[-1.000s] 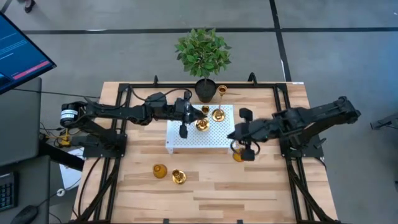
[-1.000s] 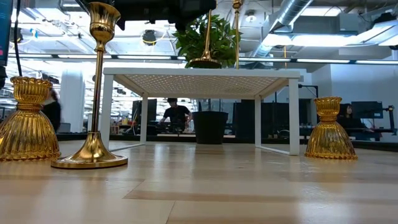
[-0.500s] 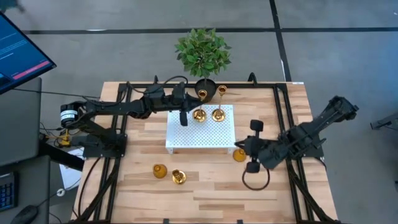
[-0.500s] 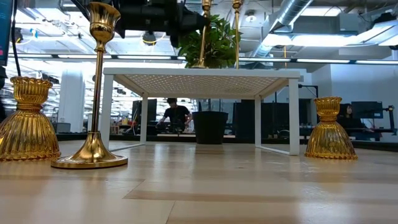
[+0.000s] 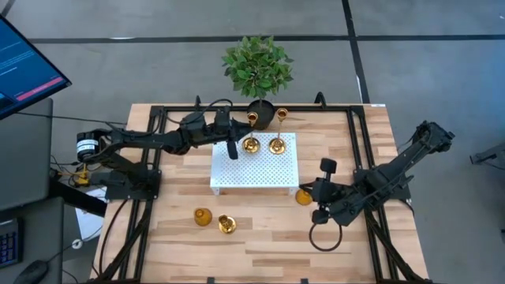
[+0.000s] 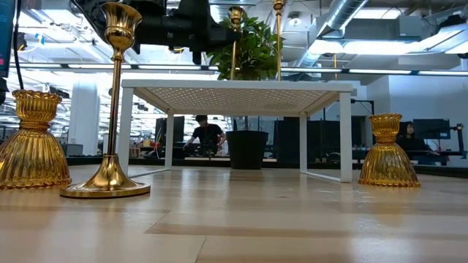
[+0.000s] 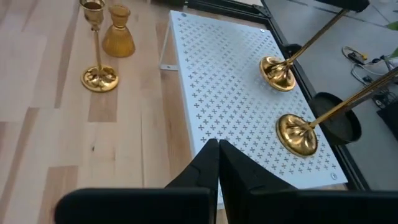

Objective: Pick & Place candle stick holders
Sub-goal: Put the right gold candle holder on the shelf

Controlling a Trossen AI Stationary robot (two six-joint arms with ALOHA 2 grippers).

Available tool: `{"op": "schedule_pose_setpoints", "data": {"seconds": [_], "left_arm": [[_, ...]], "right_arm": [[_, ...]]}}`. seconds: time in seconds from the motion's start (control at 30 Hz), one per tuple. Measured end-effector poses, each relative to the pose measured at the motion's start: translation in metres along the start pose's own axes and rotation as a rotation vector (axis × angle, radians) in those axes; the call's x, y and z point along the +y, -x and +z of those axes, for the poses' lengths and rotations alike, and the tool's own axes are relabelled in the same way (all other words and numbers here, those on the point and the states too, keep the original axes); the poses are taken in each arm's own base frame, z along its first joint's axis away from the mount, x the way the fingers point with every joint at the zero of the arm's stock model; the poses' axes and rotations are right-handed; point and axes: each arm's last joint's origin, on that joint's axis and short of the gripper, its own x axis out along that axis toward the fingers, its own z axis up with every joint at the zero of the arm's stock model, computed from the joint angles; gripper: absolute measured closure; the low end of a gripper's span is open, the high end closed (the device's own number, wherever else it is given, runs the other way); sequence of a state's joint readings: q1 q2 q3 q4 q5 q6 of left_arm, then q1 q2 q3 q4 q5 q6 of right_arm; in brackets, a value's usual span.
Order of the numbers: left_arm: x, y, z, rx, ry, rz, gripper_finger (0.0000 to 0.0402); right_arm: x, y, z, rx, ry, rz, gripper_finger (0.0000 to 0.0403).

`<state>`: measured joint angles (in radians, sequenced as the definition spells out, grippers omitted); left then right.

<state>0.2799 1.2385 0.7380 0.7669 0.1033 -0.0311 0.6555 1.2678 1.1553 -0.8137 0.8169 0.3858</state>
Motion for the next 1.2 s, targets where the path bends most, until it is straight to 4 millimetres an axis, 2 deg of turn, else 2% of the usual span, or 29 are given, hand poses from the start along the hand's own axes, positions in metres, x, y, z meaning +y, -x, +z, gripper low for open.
{"op": "schedule_pose_setpoints", "data": {"seconds": [0.23, 0.47, 1.03, 1.2], "left_arm": [[-0.003, 0.001, -0.008, -0.047, -0.005, 0.004, 0.0388], [-0.002, -0.007, -0.024, -0.039, -0.004, 0.008, 0.0388], [-0.004, -0.010, -0.027, -0.042, 0.033, -0.010, 0.0383], [-0.005, -0.010, -0.028, -0.032, 0.040, -0.018, 0.0356]], "right_arm": [[-0.001, 0.000, 0.001, -0.018, -0.005, -0.027, 0.0403], [-0.001, 0.000, 0.002, -0.026, -0.009, -0.039, 0.0403], [-0.001, 0.000, 0.002, -0.025, -0.009, -0.039, 0.0403], [-0.001, 0.000, 0.002, -0.025, -0.009, -0.039, 0.0403]]}}
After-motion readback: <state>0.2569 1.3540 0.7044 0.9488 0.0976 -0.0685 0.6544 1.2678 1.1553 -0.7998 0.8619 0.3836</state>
